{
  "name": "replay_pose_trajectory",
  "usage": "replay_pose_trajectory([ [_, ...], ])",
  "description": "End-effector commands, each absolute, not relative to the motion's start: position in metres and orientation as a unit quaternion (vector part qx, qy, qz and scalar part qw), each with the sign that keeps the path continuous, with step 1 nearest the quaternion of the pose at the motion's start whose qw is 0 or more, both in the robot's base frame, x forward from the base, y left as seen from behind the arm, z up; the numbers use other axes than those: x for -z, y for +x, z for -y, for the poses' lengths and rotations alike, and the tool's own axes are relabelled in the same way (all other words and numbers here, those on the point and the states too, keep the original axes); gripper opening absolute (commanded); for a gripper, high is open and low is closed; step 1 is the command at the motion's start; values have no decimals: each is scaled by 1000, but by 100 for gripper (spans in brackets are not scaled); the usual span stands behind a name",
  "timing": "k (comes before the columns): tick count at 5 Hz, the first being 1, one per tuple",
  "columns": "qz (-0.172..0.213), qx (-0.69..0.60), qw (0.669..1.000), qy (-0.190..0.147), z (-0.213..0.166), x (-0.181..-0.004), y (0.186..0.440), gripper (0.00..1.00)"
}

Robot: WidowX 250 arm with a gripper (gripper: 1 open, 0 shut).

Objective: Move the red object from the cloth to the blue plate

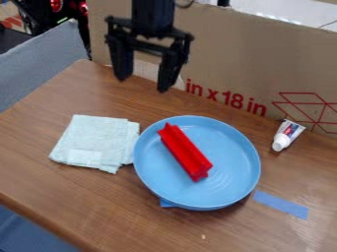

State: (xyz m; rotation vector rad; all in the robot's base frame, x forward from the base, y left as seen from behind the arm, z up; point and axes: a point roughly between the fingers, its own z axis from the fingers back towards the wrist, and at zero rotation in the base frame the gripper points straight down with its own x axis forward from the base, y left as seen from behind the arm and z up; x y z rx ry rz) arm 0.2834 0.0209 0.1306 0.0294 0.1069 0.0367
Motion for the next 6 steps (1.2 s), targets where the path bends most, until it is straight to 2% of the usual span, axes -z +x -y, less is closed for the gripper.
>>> replay_pose_trajectory([
  [1,-33,-11,999,11,-10,-137,291,100],
  [2,-35,-6,999,11,4,-138,284,100],
  [3,-21,2,1000,4,15,-139,287,100],
  [4,-14,4,1000,1,10,-121,297,100],
  [6,5,-20,1000,-4,16,-150,304,100],
])
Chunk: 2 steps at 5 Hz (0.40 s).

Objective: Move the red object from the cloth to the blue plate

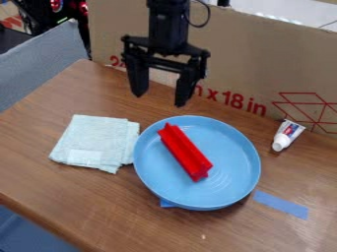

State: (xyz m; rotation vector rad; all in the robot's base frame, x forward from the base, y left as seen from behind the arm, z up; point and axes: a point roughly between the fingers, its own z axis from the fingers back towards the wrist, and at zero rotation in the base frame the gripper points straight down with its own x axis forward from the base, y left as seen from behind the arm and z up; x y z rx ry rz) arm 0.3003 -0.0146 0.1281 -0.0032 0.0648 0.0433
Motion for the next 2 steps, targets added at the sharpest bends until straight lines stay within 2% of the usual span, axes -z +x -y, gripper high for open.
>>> replay_pose_trajectory([
  [1,-3,-17,1000,-4,12,-155,310,100],
  [2,-27,-3,1000,-2,-8,-165,295,100],
])
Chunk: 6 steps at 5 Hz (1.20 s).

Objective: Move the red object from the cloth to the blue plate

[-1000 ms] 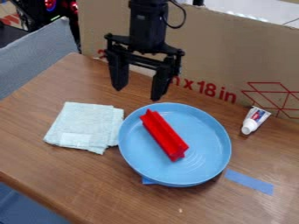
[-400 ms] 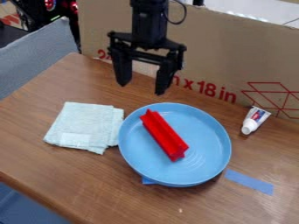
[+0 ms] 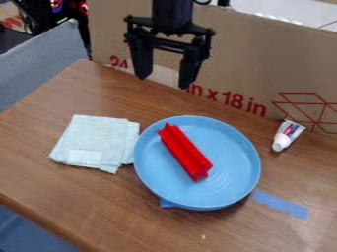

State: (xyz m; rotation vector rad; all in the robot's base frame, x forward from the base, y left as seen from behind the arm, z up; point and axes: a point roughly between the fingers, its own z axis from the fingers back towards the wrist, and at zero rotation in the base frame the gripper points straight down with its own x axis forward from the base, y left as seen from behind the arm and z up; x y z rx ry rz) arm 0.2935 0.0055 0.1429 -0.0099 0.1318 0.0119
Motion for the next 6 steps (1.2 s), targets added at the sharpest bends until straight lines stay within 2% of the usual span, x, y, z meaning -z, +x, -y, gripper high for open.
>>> replay_pose_trajectory([
  [1,-34,-10,999,4,4,-158,296,100],
  [2,-36,-17,999,6,9,-156,294,100],
  [3,-33,-18,999,8,10,-144,297,100],
  [4,-24,-16,1000,12,14,-145,286,100],
  [5,-28,-9,999,12,8,-145,292,100],
  [6,-30,-8,999,15,5,-131,270,100],
])
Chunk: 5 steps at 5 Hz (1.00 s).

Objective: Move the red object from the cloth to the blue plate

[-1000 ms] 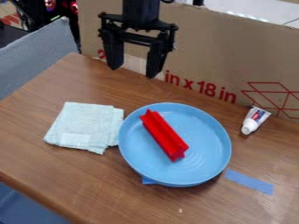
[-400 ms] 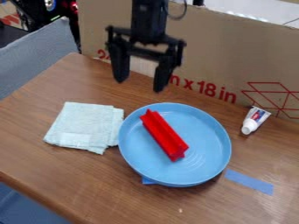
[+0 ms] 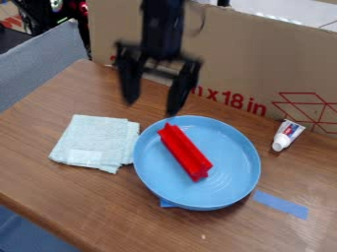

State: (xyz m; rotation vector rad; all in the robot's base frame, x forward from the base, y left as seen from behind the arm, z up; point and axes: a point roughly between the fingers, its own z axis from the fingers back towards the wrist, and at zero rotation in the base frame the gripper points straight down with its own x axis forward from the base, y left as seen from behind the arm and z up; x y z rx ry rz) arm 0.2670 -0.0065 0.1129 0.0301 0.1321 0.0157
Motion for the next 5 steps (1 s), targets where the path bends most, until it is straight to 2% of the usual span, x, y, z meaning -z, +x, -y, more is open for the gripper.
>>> replay_pose_trajectory([
  [1,-29,-10,999,18,9,-145,281,100],
  [3,-17,4,1000,19,2,-163,300,100],
  [4,-5,10,1000,11,3,-161,300,100],
  [5,-24,15,1000,6,5,-156,288,100],
])
